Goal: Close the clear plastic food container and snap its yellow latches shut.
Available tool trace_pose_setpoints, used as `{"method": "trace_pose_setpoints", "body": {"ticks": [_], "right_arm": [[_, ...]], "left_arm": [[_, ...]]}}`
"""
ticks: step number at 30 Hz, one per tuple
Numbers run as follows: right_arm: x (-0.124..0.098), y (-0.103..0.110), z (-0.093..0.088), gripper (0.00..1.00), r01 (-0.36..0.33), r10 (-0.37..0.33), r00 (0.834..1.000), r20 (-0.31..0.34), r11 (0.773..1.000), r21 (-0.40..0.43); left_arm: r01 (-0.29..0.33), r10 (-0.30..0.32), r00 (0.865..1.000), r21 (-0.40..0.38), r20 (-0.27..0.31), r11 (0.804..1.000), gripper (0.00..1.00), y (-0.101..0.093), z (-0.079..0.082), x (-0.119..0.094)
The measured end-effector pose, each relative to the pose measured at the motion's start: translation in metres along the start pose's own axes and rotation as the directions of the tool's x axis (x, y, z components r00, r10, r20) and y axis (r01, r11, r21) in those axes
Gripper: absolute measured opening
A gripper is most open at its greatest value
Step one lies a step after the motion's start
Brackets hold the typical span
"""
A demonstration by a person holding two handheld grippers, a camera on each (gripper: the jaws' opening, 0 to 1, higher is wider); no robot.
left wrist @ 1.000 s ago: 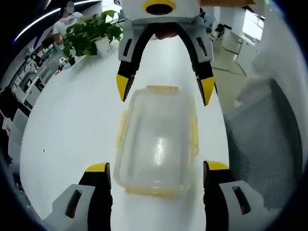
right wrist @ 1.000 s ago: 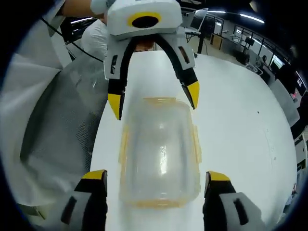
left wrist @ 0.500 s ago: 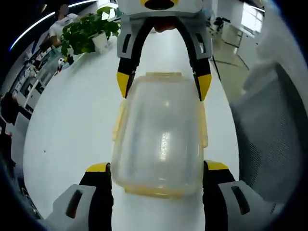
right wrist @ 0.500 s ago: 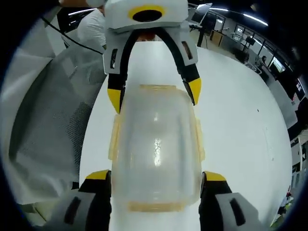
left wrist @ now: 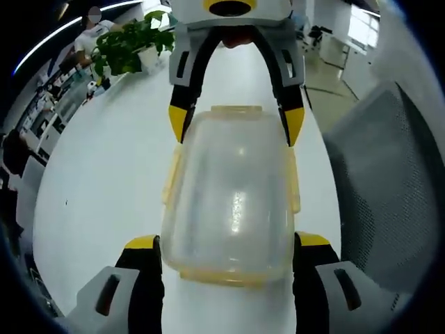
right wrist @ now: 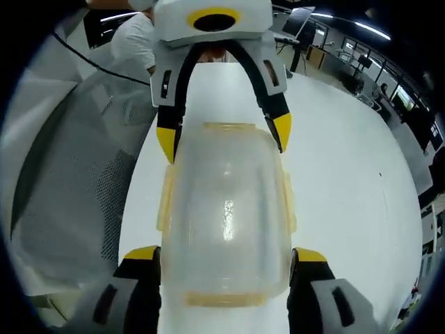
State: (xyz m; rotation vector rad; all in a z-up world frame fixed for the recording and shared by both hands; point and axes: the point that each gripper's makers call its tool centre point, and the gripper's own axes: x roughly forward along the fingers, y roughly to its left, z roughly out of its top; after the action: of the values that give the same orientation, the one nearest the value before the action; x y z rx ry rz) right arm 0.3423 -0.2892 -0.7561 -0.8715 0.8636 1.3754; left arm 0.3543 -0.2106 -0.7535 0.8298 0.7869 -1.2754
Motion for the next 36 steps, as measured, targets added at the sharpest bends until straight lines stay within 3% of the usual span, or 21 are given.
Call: {"method": "trace_pose_setpoints", "body": {"ticks": [12, 19, 26, 36], "right_arm": [[0.031, 0.002, 0.061, 0.75, -0.001, 0.001, 1.0, -0.018, 1.0, -0.001], [0.042, 0.002, 0.083, 0.75, 0.0, 0.0, 1.0, -0.024, 1.0, 0.003], [0.043, -0.003, 0.084, 0.75, -0.001, 0.001, 1.0, -0.018, 1.0, 0.013], [0.046, -0.034, 0.089, 0.75, -0.006, 0.006, 1.0, -0.014, 1.0, 0.013]], "left_arm": [[0.001, -0.001, 1.0, 0.006, -0.006, 1.0, 0.75, 0.006, -0.06, -0.033], [0.002, -0.002, 1.0, 0.009, -0.002, 1.0, 0.75, 0.009, -0.081, -0.045], [0.011, -0.011, 1.0, 0.019, -0.019, 1.0, 0.74, 0.016, -0.082, -0.043], [0.012, -0.011, 0.999, 0.026, -0.035, 1.0, 0.74, 0.045, -0.086, -0.041]]}}
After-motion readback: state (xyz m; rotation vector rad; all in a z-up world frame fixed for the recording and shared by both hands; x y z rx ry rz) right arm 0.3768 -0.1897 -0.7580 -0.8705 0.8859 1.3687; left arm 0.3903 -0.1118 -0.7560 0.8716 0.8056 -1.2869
